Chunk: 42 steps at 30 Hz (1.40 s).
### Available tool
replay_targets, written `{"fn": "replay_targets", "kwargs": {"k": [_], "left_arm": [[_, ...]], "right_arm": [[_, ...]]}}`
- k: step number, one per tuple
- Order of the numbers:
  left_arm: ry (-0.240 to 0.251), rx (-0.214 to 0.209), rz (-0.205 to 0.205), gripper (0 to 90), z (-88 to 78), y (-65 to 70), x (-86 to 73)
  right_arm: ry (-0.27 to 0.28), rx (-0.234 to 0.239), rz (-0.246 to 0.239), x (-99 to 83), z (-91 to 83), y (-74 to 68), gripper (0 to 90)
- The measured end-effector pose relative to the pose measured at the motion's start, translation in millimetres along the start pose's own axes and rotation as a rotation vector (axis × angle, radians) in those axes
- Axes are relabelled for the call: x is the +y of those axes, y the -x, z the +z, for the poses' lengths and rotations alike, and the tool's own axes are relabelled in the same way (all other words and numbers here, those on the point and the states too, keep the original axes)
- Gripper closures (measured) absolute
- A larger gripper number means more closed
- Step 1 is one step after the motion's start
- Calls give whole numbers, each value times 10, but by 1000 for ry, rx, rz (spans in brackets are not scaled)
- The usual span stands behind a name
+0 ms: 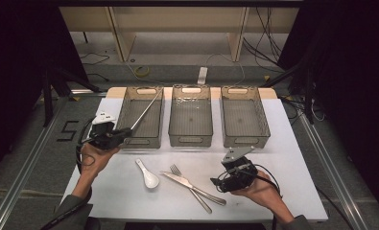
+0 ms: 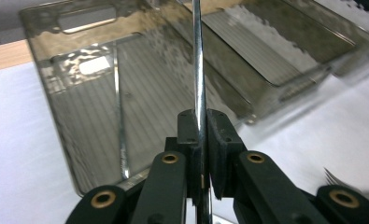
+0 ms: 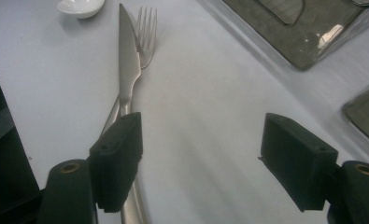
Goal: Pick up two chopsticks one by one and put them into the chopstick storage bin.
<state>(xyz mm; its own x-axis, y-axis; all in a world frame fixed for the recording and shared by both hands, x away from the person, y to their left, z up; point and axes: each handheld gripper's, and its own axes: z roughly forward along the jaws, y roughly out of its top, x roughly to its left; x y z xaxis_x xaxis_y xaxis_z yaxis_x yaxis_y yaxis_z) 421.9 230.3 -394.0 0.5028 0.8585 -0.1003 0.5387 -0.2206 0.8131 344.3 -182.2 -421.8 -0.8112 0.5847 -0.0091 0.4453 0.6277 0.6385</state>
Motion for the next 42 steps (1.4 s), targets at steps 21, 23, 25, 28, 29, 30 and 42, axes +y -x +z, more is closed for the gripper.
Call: {"fn": "replay_targets", "kwargs": {"k": [21, 23, 25, 28, 29, 30, 42], "left_arm": [[-55, 61, -85, 838, 457, -355, 173], [-61, 66, -86, 838, 473, -359, 173], [-77, 77, -101, 838, 529, -403, 158], [-90, 86, -105, 838, 554, -426, 134], [-95, 92, -104, 838, 562, -434, 121], [-97, 93, -103, 838, 564, -439, 115], [-126, 111, -83, 826, 620, -413, 107]], "right_arm": [[3, 1, 15, -207, -80, -71, 269], [3, 4, 17, -210, -77, -76, 269], [3, 6, 17, -211, -79, -77, 269], [1, 9, 14, -214, -90, -74, 270], [3, 9, 13, -217, -93, -71, 269], [5, 11, 14, -219, -97, -64, 270], [-3, 20, 5, -218, -86, -77, 272]]}}
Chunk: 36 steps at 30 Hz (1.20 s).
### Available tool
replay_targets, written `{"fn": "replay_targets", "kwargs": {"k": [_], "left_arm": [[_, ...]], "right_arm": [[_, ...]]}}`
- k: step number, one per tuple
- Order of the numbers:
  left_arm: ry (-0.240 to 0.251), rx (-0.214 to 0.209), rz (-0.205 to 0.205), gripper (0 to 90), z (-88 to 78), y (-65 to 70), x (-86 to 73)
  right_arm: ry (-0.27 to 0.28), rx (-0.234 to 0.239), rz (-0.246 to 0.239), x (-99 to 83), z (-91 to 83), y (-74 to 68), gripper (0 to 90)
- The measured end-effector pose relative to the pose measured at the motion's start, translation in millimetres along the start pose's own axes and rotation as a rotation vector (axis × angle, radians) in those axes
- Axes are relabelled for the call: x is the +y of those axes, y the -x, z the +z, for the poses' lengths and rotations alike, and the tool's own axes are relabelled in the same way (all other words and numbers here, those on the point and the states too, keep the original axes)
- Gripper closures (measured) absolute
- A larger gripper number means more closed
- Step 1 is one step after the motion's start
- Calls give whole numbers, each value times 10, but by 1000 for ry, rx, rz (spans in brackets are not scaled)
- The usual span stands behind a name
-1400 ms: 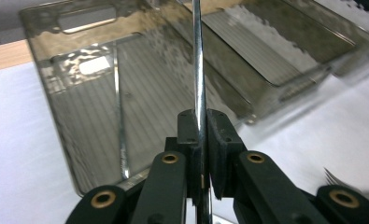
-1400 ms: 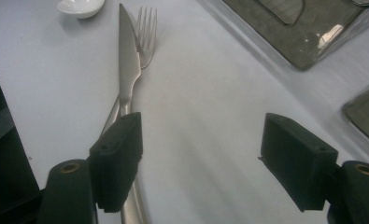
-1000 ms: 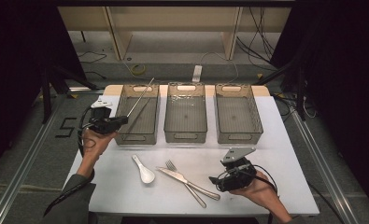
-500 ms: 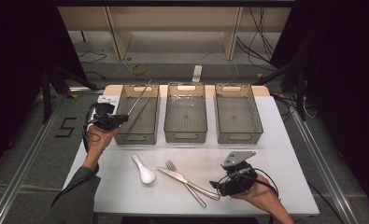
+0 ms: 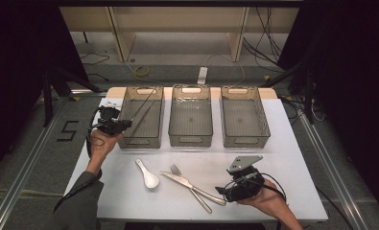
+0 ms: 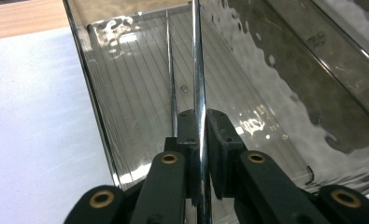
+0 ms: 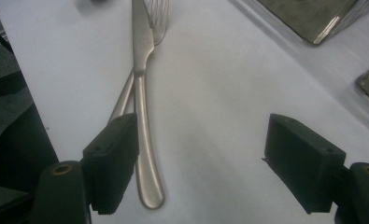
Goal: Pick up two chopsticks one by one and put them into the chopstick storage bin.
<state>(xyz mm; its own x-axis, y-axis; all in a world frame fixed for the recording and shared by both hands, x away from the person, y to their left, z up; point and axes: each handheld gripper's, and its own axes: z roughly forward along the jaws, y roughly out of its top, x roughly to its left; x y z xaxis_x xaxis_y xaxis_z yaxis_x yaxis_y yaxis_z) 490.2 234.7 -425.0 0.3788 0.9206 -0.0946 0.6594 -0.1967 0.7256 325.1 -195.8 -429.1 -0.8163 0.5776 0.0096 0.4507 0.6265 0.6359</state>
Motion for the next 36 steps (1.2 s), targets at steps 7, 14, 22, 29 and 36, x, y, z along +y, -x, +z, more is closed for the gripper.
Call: {"fn": "replay_targets", "kwargs": {"k": [7, 14, 22, 29, 36], "left_arm": [[17, -25, -27, 601, -135, 50, 74], [-6, -54, 2, 413, -284, 251, 92], [9, -134, 50, 276, -402, 461, 26], [18, -181, 86, 247, -451, 550, -76], [7, -212, 122, 231, -422, 656, -131]], "right_arm": [[-1, 1, 4, -6, -5, 5, 272], [6, -2, 11, -12, -19, 9, 272], [29, -11, 13, -29, -38, 8, 268], [55, -24, 27, -61, -60, 16, 267], [90, -38, 41, -103, -90, 21, 264]]}}
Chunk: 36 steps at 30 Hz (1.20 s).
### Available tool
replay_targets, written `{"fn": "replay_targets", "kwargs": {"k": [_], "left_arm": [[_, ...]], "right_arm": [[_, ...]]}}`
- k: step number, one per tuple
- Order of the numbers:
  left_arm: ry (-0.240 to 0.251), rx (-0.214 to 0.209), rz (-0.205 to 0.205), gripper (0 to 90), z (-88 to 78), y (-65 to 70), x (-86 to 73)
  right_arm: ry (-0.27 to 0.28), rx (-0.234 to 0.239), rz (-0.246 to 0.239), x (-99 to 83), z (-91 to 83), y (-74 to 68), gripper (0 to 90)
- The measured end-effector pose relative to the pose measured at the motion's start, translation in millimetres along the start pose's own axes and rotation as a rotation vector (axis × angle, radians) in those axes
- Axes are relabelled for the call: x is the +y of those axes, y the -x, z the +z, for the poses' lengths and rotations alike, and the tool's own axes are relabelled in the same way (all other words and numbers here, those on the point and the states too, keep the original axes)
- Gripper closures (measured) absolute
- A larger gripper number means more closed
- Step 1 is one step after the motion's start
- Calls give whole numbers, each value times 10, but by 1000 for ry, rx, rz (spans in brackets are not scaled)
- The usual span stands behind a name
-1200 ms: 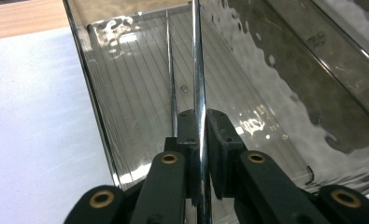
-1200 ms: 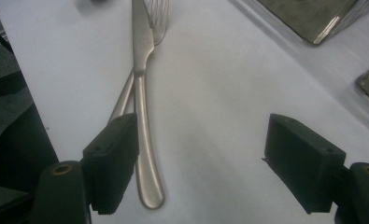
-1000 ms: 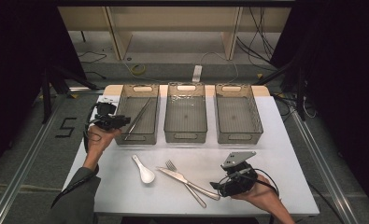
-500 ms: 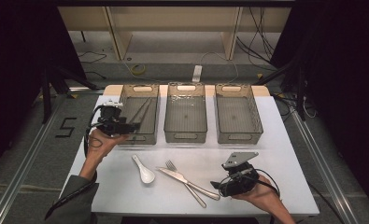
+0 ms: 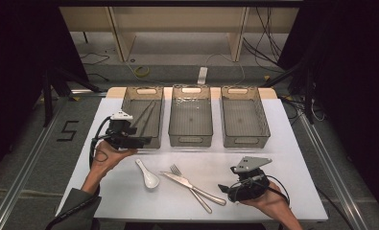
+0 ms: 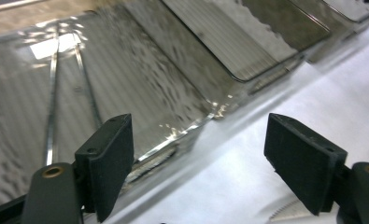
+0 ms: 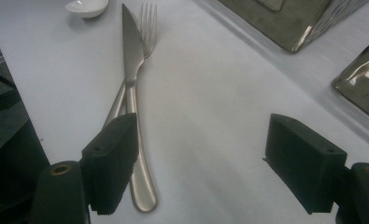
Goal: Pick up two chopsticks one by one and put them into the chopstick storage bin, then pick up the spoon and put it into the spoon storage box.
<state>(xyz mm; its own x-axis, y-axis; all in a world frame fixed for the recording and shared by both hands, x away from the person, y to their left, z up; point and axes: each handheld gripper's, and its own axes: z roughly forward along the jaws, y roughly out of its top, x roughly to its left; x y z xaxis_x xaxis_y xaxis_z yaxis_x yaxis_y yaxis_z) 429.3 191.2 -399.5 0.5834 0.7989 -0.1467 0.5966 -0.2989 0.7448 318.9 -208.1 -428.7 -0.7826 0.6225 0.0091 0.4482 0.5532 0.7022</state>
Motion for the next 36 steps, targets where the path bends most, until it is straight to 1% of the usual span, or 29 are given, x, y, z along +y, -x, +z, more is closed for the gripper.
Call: {"fn": "replay_targets", "kwargs": {"k": [1, 3, 5, 6, 7, 9, 11, 12, 13, 14, 17, 18, 20, 22, 23, 24, 26, 27, 28, 29, 31, 32, 34, 36], "left_arm": [[-15, -7, 8, 229, 30, 41, -29], [-22, -11, 9, 223, 42, 54, -41], [-55, -27, 30, 215, 110, 102, -83], [-55, -27, 30, 214, 110, 102, -83], [-77, -27, 46, 212, 157, 126, -87], [-83, -35, 45, 212, 185, 141, -90], [-97, -39, 54, 214, 202, 160, -98], [-102, -41, 63, 219, 211, 172, -103], [-102, -41, 63, 229, 211, 172, -103], [-114, -41, 81, 243, 228, 189, -115], [-125, -38, 86, 278, 248, 205, -130], [-141, -35, 97, 290, 264, 211, -147], [-153, -42, 97, 313, 272, 212, -167], [-170, -45, 104, 348, 274, 218, -187], [-170, -45, 104, 370, 274, 218, -187], [-179, -37, 106, 400, 273, 227, -210], [-193, -41, 108, 453, 269, 222, -231], [-199, -43, 112, 516, 268, 221, -242], [-208, -42, 113, 559, 273, 225, -251], [-217, -35, 122, 589, 277, 223, -257], [-233, -29, 126, 660, 292, 219, -264], [-237, -29, 127, 685, 300, 214, -267], [-245, -31, 133, 765, 313, 209, -277], [-253, -25, 143, 831, 332, 210, -288]], "right_arm": [[10, -5, 6, -12, -9, 6, 264], [27, -11, 18, -32, -23, 21, 265], [43, -15, 29, -61, -38, 43, 265], [50, -17, 37, -77, -42, 56, 264], [56, -19, 44, -98, -48, 75, 265], [64, -20, 58, -124, -57, 96, 264], [75, -22, 69, -146, -73, 117, 264], [79, -22, 74, -153, -81, 125, 265], [81, -24, 77, -160, -92, 130, 265], [86, -24, 81, -166, -100, 134, 264], [89, -26, 84, -178, -114, 130, 264], [89, -24, 83, -182, -117, 127, 265], [88, -25, 83, -185, -124, 119, 265], [90, -25, 83, -183, -130, 115, 265], [90, -26, 83, -182, -133, 114, 264], [93, -26, 85, -181, -137, 113, 265], [99, -26, 87, -182, -142, 116, 265], [99, -26, 88, -184, -145, 117, 265], [99, -27, 88, -187, -148, 118, 265], [99, -27, 90, -190, -148, 119, 265], [98, -26, 92, -196, -150, 121, 265], [97, -26, 91, -198, -151, 120, 265], [98, -26, 92, -201, -152, 121, 265], [97, -27, 91, -204, -153, 121, 267]]}}
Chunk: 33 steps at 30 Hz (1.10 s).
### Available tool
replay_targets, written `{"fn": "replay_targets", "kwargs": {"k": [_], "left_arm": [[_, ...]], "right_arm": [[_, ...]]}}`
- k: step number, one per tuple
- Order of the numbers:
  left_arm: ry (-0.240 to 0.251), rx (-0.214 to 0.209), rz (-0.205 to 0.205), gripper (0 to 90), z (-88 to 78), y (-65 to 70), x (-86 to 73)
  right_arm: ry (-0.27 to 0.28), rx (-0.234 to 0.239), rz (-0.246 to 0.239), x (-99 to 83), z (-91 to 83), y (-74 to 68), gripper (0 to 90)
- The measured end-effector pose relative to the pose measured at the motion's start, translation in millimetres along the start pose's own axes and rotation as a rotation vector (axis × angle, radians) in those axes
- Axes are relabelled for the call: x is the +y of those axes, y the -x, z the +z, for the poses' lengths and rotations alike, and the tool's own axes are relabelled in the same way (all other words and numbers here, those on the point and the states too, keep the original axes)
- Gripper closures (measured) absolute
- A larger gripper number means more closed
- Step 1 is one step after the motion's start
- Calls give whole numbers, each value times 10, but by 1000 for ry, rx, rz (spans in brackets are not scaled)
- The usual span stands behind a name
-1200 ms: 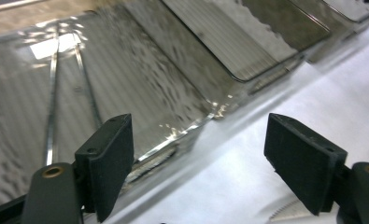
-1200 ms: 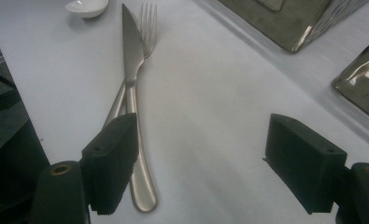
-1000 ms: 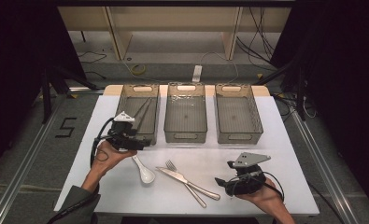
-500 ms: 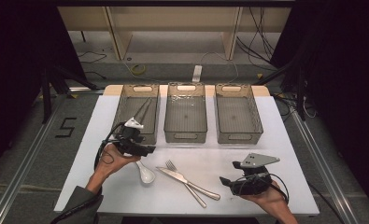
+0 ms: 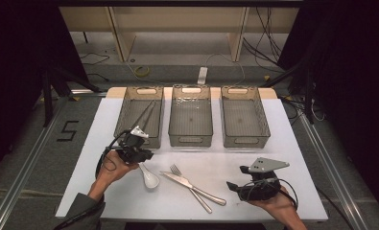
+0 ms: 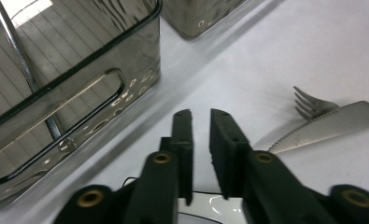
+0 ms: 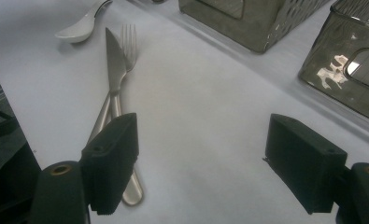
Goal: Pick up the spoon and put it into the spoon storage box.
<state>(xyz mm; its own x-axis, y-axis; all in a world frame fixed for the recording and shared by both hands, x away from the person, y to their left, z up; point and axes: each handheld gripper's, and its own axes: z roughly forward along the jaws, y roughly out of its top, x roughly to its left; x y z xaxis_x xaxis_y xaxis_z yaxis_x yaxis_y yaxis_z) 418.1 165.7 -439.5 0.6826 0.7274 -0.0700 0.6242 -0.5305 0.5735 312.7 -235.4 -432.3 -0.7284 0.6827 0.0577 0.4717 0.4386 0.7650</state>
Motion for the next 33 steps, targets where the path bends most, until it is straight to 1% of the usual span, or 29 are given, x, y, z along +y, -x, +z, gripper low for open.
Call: {"fn": "replay_targets", "kwargs": {"k": [2, 3, 8, 11, 13, 14, 17, 19, 21, 23, 25, 26, 28, 30, 33], "left_arm": [[-11, 10, 9, 879, 23, 1, -3], [-17, 15, 11, 886, 33, 4, -4], [-45, 10, 28, 889, 80, 2, -6], [-68, 15, 27, 889, 136, -16, -15], [-76, 12, 28, 890, 143, -30, -20], [-76, 6, 18, 890, 148, -38, -29], [-105, 15, 10, 890, 158, -96, -64], [-110, 18, 5, 890, 159, -103, -80], [-128, 26, 0, 890, 160, -113, -113], [-144, 34, 3, 890, 160, -122, -128], [-146, 34, -11, 889, 156, -136, -139], [-149, 39, -11, 889, 152, -142, -142], [-168, 53, -16, 890, 138, -154, -161], [-181, 55, -22, 889, 108, -161, -197], [-199, 45, -55, 889, 51, -188, -293]], "right_arm": [[-3, -1, -5, -1, 1, -1, 270], [-4, -2, -5, -1, 3, -2, 270], [-4, -1, -6, -3, 2, -4, 270], [-9, 0, -6, -9, 1, -6, 270], [-13, -1, -4, -10, 3, -8, 270], [-13, 0, -4, -8, 7, -9, 270], [-18, 2, -8, -8, 16, -16, 270], [-18, 2, -11, -2, 23, -26, 270], [-22, 5, -15, 3, 23, -37, 270], [-23, 3, -16, 8, 25, -51, 270], [-24, 3, -19, 10, 26, -59, 270], [-24, 4, -19, 11, 26, -61, 270], [-25, 3, -19, 11, 28, -59, 270], [-28, 2, -16, 9, 26, -59, 270], [-25, 1, -17, 7, 21, -56, 270]]}}
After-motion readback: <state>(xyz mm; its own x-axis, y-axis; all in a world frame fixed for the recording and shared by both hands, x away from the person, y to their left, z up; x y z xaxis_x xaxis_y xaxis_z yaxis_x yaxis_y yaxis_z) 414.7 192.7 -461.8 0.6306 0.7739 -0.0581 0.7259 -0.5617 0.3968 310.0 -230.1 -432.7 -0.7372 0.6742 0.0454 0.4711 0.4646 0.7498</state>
